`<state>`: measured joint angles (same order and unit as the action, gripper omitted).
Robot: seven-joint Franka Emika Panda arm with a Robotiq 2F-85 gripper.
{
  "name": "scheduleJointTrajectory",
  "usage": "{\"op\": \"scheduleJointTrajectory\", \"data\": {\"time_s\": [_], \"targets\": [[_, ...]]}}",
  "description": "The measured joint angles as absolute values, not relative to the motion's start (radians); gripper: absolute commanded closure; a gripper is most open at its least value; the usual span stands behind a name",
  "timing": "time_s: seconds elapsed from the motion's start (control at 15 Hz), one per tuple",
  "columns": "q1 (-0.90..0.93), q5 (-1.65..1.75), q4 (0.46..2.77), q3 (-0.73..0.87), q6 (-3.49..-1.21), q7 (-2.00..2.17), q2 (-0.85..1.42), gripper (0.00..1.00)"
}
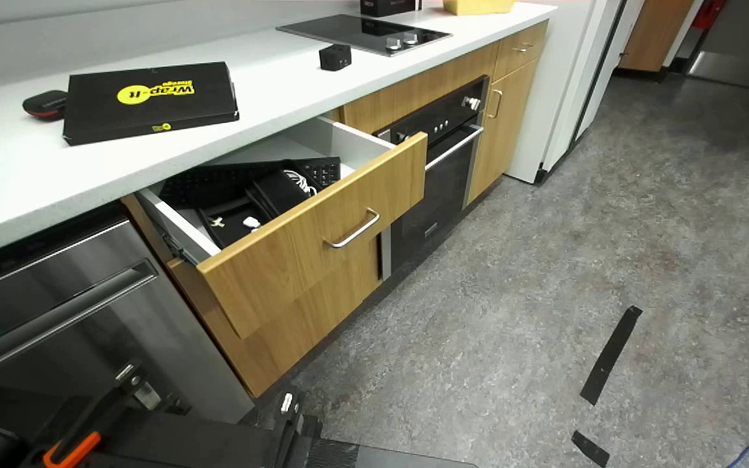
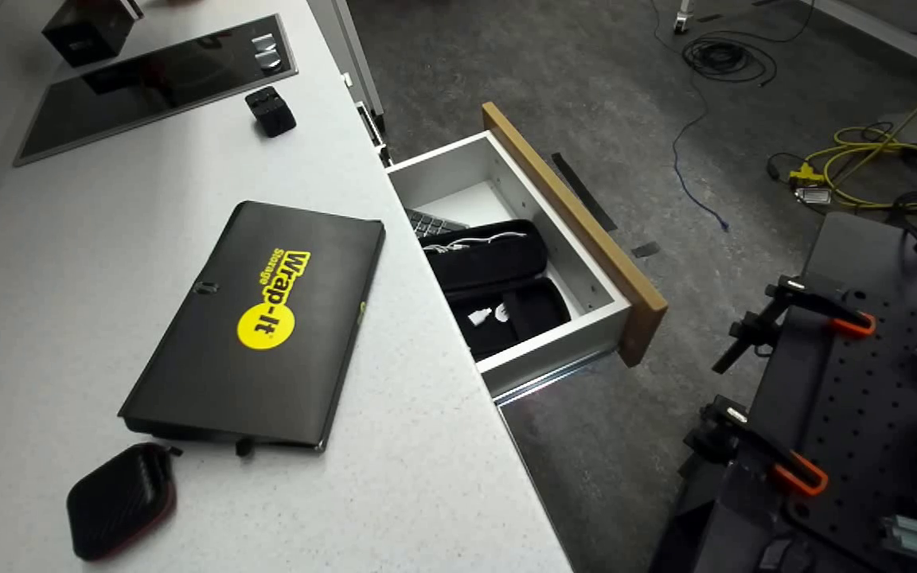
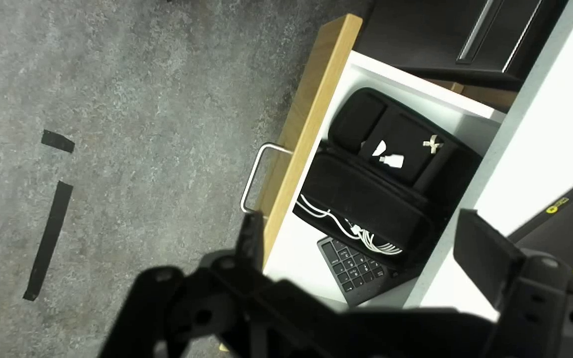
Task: Close the drawer
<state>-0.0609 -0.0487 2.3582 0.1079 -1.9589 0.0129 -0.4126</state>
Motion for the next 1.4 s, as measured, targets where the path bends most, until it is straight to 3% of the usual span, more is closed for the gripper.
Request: {"op": "scheduleJointTrajectory", "data": {"time_s": [0.8,1.4], "targets": [[-0.14,0.091,2.45,0.136,-2.419,0.288,0.055,0.0],[-0.139,0.222,2.423,0.169,-2.514,0.451,0.122,0.0]]}}
